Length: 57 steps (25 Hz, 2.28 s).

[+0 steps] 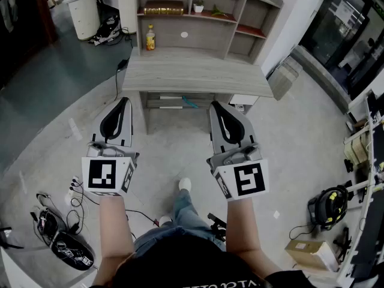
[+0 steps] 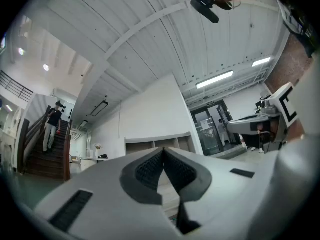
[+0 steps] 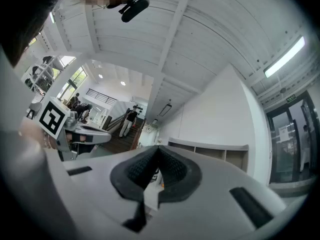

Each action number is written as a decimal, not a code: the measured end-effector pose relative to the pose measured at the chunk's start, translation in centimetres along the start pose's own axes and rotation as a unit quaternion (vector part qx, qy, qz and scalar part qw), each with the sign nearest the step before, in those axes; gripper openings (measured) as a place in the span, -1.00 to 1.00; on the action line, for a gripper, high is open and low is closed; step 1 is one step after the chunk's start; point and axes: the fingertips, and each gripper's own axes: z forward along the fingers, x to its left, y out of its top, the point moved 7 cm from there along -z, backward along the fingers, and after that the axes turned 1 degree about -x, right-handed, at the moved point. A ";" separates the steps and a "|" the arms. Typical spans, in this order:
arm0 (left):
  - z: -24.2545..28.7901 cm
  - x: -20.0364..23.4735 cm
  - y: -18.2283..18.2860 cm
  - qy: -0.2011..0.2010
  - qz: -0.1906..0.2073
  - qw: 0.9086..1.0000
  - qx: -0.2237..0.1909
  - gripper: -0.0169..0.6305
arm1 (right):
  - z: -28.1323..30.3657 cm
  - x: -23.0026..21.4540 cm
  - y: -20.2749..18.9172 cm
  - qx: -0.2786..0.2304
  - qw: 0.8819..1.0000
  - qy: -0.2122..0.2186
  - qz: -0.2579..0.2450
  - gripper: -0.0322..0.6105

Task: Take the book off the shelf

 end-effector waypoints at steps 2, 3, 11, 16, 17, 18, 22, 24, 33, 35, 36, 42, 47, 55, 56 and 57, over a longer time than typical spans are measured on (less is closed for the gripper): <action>-0.8 -0.1 0.3 0.000 0.001 1.000 0.006 -0.92 | -0.7 0.5 0.2 -0.004 1.000 0.000 0.000 -0.85; -1.1 -0.1 0.3 0.000 0.002 1.000 0.008 -0.92 | -1.0 0.7 0.3 -0.005 1.000 -0.002 0.000 -0.85; -2.8 0.7 0.4 0.014 0.008 1.000 0.011 -0.92 | -1.1 1.2 -0.4 0.025 0.998 -0.011 0.063 -0.32; -2.2 1.5 -0.1 0.019 0.002 0.999 0.027 -0.92 | 0.3 0.8 -1.4 0.067 0.991 -0.016 0.115 0.16; -1.9 1.7 -0.3 0.017 0.000 0.999 0.028 -0.92 | 0.6 0.7 -1.5 0.069 0.991 -0.019 0.114 0.16; -1.7 1.9 -0.4 0.017 -0.003 0.999 0.028 -0.92 | 1.0 0.6 -1.6 0.067 0.991 -0.021 0.110 0.16; -0.1 3.1 -1.2 0.024 -0.014 0.999 0.046 -0.92 | 2.8 0.0 -2.0 0.053 0.993 -0.025 0.098 0.16; 1.2 3.5 -1.6 0.028 -0.013 0.998 0.048 -0.92 | 4.0 -0.6 -2.4 0.049 0.994 -0.023 0.099 0.16; 10.1 4.7 -2.8 0.025 0.020 0.999 0.025 -0.92 | 11.6 -6.4 -4.7 0.047 0.993 -0.010 0.110 0.16; 12.7 5.1 -3.2 0.035 0.025 0.999 0.028 -0.92 | 13.8 -8.1 -5.3 0.046 0.993 -0.002 0.110 0.16; 14.0 5.4 -3.4 0.045 0.028 0.998 0.032 -0.92 | 15.0 -9.0 -5.5 0.046 0.993 0.005 0.111 0.16; 21.6 7.5 -4.8 0.096 0.020 0.994 0.039 -0.92 | 21.5 -14.4 -7.1 0.037 0.992 0.030 0.117 0.16; 26.0 7.7 -6.3 0.107 0.026 0.993 0.039 -0.92 | 25.0 -16.8 -9.0 0.042 0.992 0.054 0.106 0.16; 30.1 8.7 -9.1 0.105 0.016 0.993 0.061 -0.92 | 29.6 -17.9 -12.1 0.061 0.991 0.077 0.094 0.15; 30.7 8.9 -9.5 0.104 0.014 0.993 0.061 -0.92 | 30.0 -18.0 -12.7 0.066 0.991 0.076 0.093 0.15; 31.3 9.2 -9.9 0.102 0.012 0.993 0.061 -0.92 | 30.4 -18.2 -13.3 0.070 0.990 0.073 0.094 0.15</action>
